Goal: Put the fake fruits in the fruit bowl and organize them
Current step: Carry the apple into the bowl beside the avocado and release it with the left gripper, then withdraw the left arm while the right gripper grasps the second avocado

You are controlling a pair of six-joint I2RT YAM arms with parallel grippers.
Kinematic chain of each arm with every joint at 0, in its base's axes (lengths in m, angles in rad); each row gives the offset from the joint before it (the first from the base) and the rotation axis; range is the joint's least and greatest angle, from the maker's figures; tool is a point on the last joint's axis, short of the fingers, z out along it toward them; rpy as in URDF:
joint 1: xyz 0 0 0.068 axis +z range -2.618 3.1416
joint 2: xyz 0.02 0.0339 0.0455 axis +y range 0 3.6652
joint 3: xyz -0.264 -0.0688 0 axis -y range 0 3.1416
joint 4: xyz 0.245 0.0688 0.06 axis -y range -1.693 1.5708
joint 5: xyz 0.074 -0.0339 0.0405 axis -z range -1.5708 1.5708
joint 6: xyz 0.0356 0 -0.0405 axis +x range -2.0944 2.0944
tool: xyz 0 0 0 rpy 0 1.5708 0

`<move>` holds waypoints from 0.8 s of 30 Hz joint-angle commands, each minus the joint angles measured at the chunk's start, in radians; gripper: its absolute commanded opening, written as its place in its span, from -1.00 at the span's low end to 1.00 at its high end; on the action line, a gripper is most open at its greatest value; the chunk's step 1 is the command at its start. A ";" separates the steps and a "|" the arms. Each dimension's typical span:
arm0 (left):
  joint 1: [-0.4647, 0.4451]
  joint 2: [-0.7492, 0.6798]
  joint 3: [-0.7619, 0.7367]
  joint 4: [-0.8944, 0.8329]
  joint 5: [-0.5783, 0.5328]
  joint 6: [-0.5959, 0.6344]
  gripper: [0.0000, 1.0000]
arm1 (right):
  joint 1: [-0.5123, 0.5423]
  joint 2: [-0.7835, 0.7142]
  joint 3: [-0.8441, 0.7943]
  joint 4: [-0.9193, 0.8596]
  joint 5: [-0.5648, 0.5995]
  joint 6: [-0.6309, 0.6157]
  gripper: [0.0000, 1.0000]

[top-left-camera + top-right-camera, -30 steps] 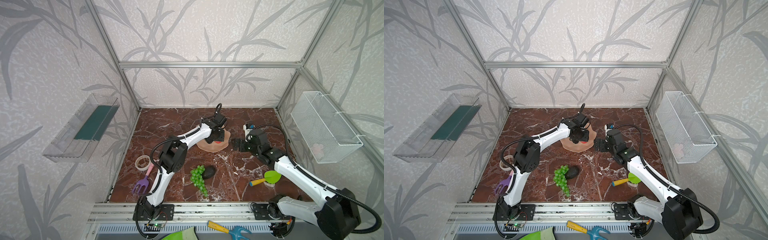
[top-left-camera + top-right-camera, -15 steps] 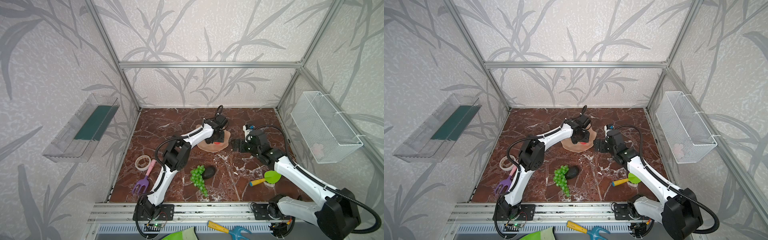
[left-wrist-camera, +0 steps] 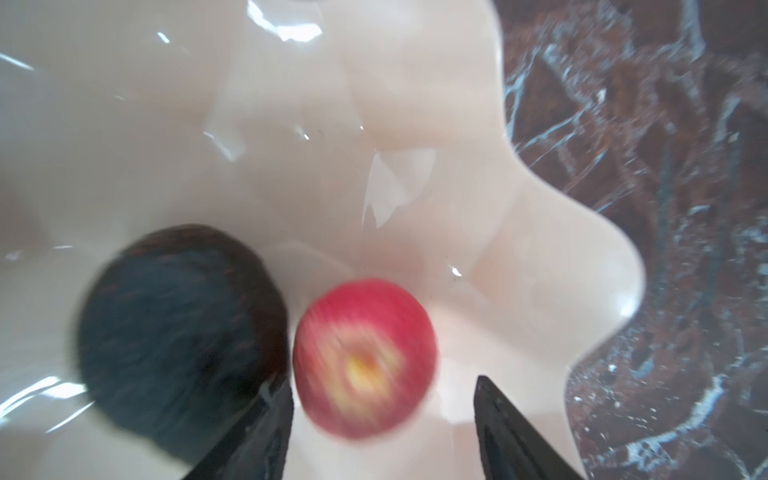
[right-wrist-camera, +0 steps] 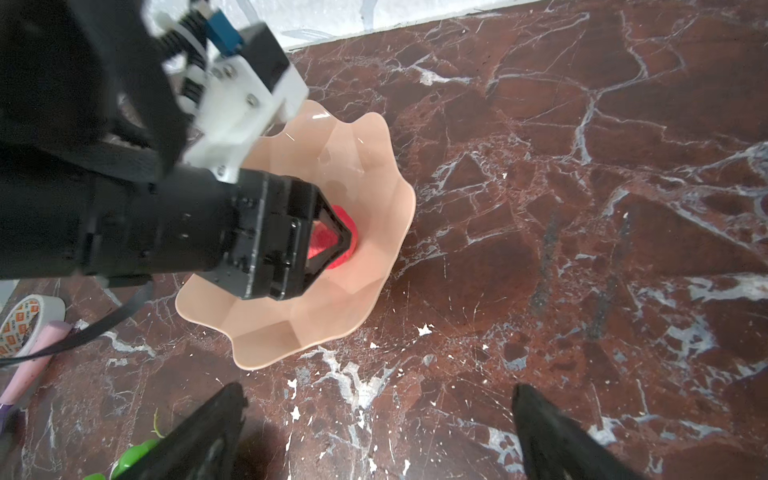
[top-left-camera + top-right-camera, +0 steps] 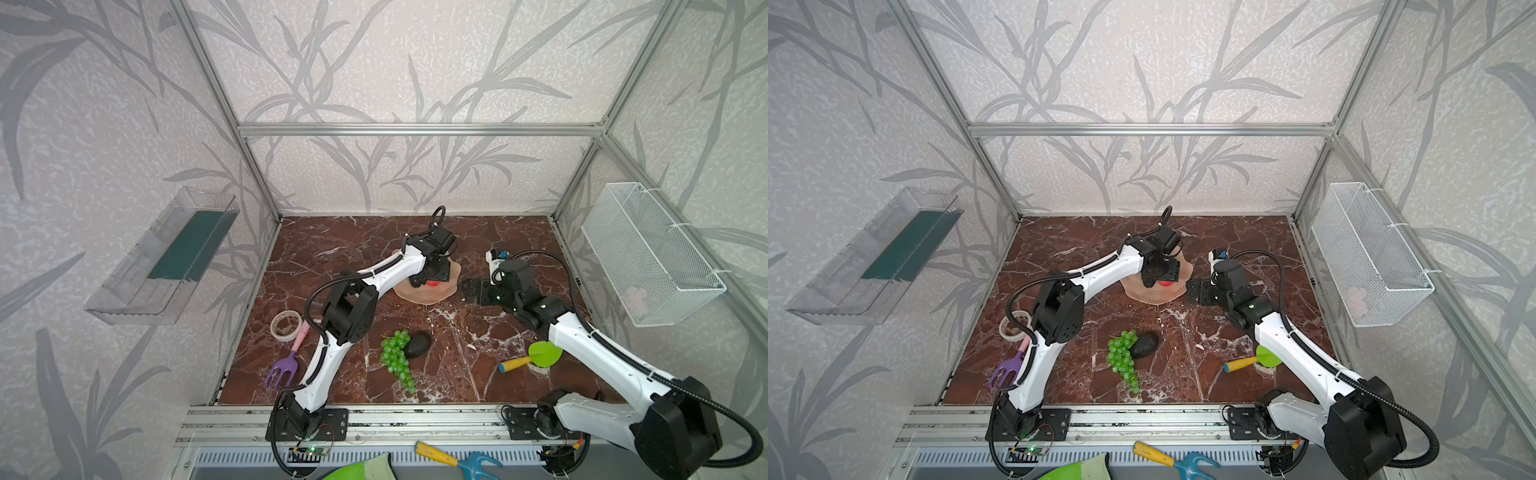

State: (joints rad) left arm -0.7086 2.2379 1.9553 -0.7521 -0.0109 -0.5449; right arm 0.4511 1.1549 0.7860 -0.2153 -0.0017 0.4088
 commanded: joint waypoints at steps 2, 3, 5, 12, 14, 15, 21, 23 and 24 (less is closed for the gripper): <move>0.014 -0.209 -0.072 -0.018 -0.155 -0.022 0.43 | 0.012 -0.027 -0.033 -0.041 -0.038 0.049 0.98; 0.017 -0.255 -0.108 -0.020 -0.201 -0.023 0.45 | 0.026 -0.026 -0.041 -0.038 -0.037 0.059 0.98; 0.024 -0.354 -0.198 0.005 -0.276 -0.006 0.48 | 0.067 -0.015 -0.053 -0.033 -0.028 0.082 0.97; 0.079 -0.820 -0.714 0.289 -0.495 0.056 0.69 | 0.312 0.085 -0.047 -0.053 0.047 0.270 0.96; 0.116 -0.943 -0.816 0.330 -0.517 0.057 0.74 | 0.396 0.106 -0.061 -0.013 0.076 0.349 0.95; 0.140 -0.992 -0.877 0.343 -0.524 0.059 0.75 | 0.435 0.121 -0.065 0.010 0.094 0.387 0.94; 0.299 -1.216 -1.045 0.356 -0.503 0.088 0.81 | 0.536 0.220 -0.057 0.072 0.128 0.554 0.91; 0.340 -1.243 -1.058 0.334 -0.493 0.106 0.83 | 0.545 0.230 -0.080 0.128 0.138 0.599 0.87; 0.360 -1.251 -1.059 0.319 -0.487 0.118 0.83 | 0.547 0.239 -0.083 0.141 0.141 0.614 0.85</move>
State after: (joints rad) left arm -0.3836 1.0172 0.9043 -0.4358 -0.4843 -0.4591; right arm 0.9874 1.3834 0.7200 -0.1505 0.0952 0.9104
